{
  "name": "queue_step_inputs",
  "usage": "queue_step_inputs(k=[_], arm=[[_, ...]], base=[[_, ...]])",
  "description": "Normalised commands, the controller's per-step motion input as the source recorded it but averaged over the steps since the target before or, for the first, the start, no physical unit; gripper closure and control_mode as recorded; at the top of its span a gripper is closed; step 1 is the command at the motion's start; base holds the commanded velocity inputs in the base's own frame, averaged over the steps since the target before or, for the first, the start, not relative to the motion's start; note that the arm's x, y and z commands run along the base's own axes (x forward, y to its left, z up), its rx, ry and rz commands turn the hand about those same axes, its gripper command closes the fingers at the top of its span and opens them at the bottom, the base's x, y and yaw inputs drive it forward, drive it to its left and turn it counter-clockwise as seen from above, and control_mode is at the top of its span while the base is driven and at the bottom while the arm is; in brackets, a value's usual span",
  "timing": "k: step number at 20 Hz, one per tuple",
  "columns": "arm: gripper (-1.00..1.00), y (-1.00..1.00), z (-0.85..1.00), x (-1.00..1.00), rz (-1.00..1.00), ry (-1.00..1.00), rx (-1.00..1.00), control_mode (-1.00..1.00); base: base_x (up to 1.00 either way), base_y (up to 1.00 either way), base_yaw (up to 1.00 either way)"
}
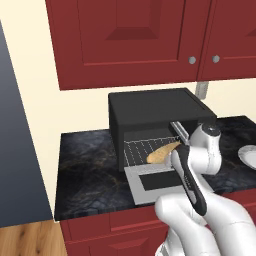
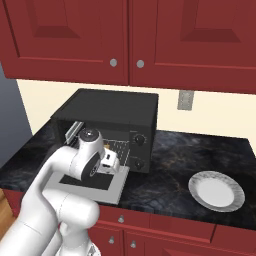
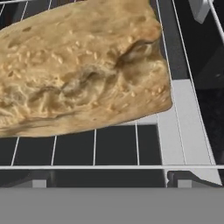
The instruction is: Pull the toaster oven rack outwards. Pick up the baguette from the plate and place it on the toaster oven rack. Close the toaster oven door fully and set the temperature to the lowest setting.
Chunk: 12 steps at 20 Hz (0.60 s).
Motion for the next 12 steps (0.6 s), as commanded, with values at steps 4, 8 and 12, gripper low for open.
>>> queue_step_inputs(k=[4,8,12], arm=[[-1.00,0.00,-0.35,0.00,0.00,0.00,0.00,-1.00],[-1.00,0.00,-0.36,0.01,0.00,0.00,0.00,-1.00],[-1.00,0.00,-0.29,0.06,0.00,-0.02,0.00,-1.00]], base=[[0.00,0.00,0.00],[0.00,0.00,0.00],[0.00,0.00,0.00]])
